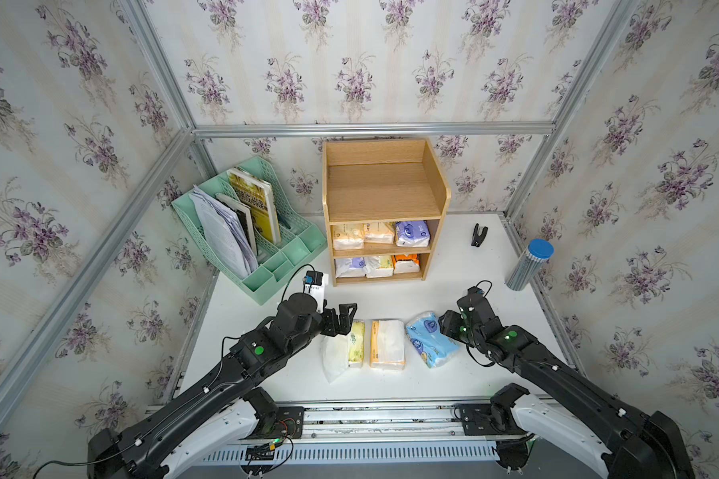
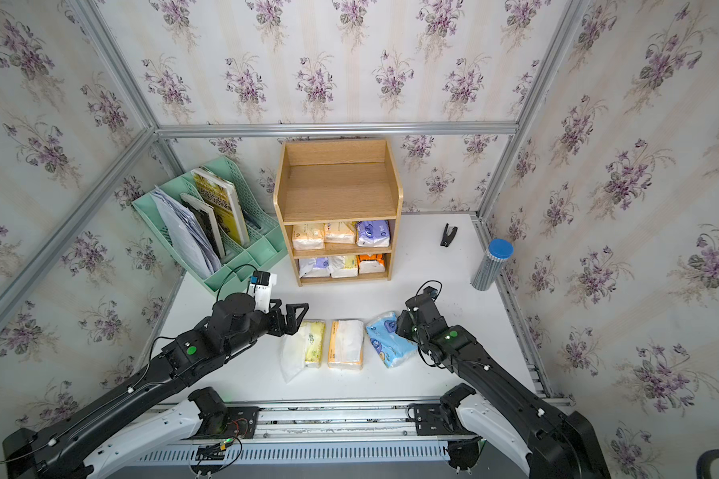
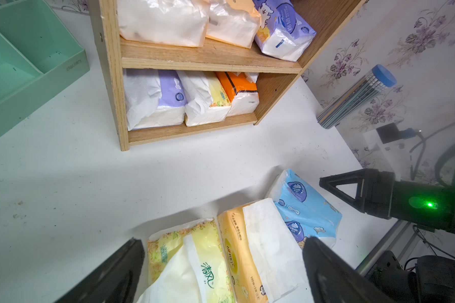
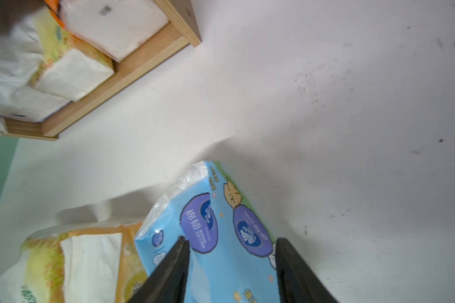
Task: Remove the tissue boxes from the shelf
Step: Adjust the box of tissues at the center of the board.
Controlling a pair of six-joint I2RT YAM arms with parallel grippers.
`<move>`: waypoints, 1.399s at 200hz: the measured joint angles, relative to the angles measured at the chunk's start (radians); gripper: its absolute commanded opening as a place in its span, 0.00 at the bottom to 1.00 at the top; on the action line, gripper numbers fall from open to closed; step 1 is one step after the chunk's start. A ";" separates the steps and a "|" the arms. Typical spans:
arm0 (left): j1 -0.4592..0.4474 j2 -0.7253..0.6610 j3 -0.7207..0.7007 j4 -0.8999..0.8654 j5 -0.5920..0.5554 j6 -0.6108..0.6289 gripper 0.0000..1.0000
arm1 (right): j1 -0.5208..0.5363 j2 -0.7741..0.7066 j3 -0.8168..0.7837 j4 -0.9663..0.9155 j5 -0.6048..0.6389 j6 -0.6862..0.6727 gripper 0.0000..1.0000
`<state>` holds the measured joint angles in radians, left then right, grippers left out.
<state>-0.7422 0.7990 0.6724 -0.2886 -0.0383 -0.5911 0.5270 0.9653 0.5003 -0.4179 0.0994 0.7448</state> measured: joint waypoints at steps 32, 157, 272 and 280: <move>0.000 -0.027 -0.001 -0.021 -0.032 0.006 0.99 | 0.019 0.136 -0.026 0.037 -0.051 -0.010 0.33; 0.180 0.068 0.093 -0.056 -0.064 0.084 0.99 | 0.105 -0.208 0.031 0.085 -0.092 0.066 0.58; 0.382 0.167 0.129 0.163 0.216 0.164 0.99 | 0.220 0.280 0.280 0.809 -0.080 0.100 0.51; 0.392 0.175 0.129 0.177 0.231 0.164 0.99 | 0.226 0.312 0.295 0.834 -0.081 0.100 0.51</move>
<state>-0.3500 0.9741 0.8017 -0.1116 0.1925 -0.4271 0.7528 1.2774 0.7956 0.4164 0.0181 0.8452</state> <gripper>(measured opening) 0.990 0.509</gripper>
